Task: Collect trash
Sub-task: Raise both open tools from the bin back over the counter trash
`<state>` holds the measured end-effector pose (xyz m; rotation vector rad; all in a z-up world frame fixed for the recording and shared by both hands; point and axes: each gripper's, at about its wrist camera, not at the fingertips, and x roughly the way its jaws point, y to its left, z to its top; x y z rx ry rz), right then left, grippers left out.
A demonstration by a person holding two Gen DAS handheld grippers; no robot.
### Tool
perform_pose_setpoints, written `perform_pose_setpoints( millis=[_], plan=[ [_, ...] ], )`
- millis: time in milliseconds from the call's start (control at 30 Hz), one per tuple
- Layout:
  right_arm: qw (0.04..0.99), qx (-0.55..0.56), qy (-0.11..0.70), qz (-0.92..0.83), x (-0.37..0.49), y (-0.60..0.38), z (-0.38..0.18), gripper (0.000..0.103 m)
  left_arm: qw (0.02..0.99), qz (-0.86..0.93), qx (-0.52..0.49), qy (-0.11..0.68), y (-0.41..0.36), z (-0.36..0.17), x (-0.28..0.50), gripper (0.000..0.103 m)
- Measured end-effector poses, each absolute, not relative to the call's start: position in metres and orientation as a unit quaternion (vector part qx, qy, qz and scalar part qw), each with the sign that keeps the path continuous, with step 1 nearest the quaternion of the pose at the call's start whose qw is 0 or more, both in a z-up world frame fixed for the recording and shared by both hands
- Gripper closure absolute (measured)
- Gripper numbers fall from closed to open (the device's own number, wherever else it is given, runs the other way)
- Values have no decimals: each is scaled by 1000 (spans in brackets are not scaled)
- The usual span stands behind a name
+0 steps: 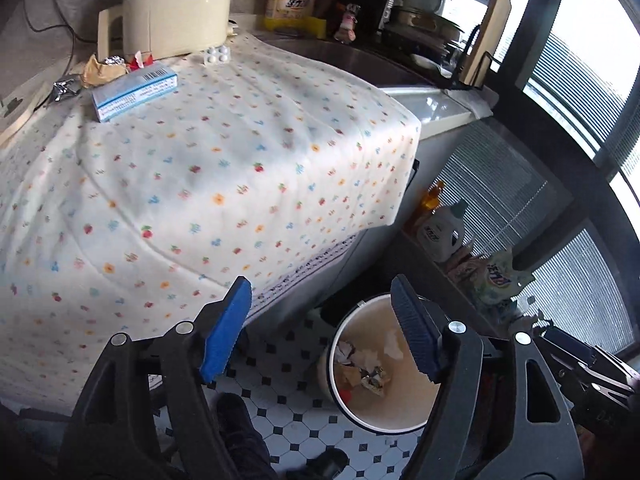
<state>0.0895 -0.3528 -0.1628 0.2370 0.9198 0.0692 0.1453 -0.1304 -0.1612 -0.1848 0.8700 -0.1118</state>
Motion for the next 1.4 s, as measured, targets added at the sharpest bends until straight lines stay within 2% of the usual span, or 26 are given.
perform_pose_setpoints(
  millis=[167, 300, 467, 1033, 1400],
  plan=[
    [894, 114, 428, 67, 111, -323, -144, 47, 912, -24, -85, 400, -100, -133, 149, 24],
    [897, 112, 417, 98, 129, -294, -129, 44, 924, 8, -88, 372, -69, -104, 151, 16],
    [901, 98, 398, 138, 148, -253, -107, 37, 934, 47, -96, 341, -32, -74, 151, 11],
    [906, 62, 365, 207, 186, -142, -75, 9, 937, 135, -128, 295, 74, -43, 145, 6],
    [913, 35, 355, 198, 216, -100, -67, 8, 937, 131, -156, 284, 119, -49, 176, 6]
  ],
)
